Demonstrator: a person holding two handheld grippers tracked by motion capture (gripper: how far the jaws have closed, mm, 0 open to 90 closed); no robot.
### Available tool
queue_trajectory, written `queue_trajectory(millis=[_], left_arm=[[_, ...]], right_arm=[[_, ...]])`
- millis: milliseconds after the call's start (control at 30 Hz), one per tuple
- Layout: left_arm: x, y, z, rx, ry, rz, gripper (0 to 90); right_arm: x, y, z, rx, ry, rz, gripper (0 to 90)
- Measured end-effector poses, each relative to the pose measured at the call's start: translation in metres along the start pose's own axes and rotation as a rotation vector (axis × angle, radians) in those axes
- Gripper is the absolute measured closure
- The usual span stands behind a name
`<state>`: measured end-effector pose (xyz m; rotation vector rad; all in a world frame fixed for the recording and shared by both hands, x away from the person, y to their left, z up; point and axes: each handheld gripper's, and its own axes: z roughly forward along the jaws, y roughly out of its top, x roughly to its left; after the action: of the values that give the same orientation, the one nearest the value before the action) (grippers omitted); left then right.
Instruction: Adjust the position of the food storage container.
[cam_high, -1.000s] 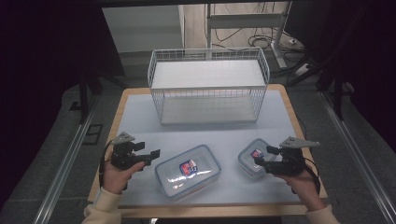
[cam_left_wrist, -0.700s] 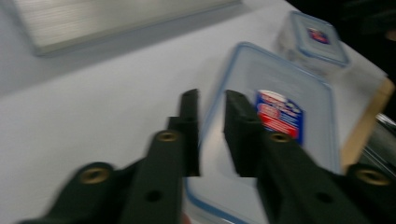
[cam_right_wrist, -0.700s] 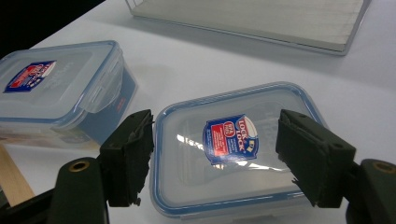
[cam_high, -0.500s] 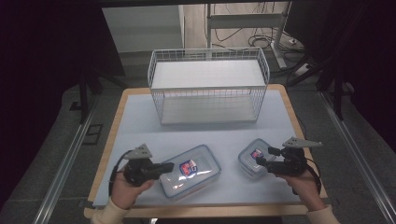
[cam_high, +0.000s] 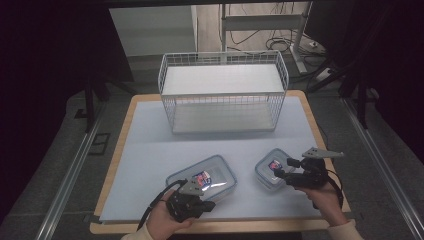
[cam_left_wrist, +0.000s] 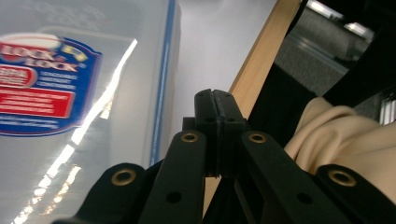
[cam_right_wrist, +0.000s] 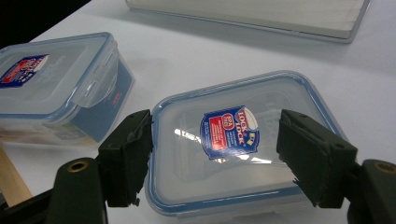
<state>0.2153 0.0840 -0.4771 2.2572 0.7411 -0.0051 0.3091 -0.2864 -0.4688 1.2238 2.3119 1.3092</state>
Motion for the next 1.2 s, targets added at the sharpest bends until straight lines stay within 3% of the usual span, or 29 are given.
queue_trajectory(millis=[33,167,333,667,800,1200], left_arm=[[0.000,-0.002,0.006,0.033,0.020,0.006,90.0],[0.001,-0.004,0.012,0.060,0.054,0.008,90.0],[0.003,-0.004,0.015,0.058,0.074,0.016,90.0],[0.025,-0.001,0.016,0.040,0.101,-0.013,90.0],[0.040,0.003,0.015,0.032,0.131,-0.039,90.0],[0.056,0.007,0.018,0.011,0.148,-0.069,90.0]], right_arm=[[-0.001,-0.001,0.001,0.004,0.000,0.004,26.9],[-0.002,-0.002,0.002,0.010,-0.004,0.006,26.9],[-0.002,-0.002,0.002,0.013,-0.008,0.008,26.9],[-0.002,-0.003,0.005,0.022,-0.006,0.011,26.8],[-0.002,-0.004,0.005,0.027,-0.006,0.009,26.8],[-0.003,-0.005,0.006,0.030,-0.004,0.007,26.8]])
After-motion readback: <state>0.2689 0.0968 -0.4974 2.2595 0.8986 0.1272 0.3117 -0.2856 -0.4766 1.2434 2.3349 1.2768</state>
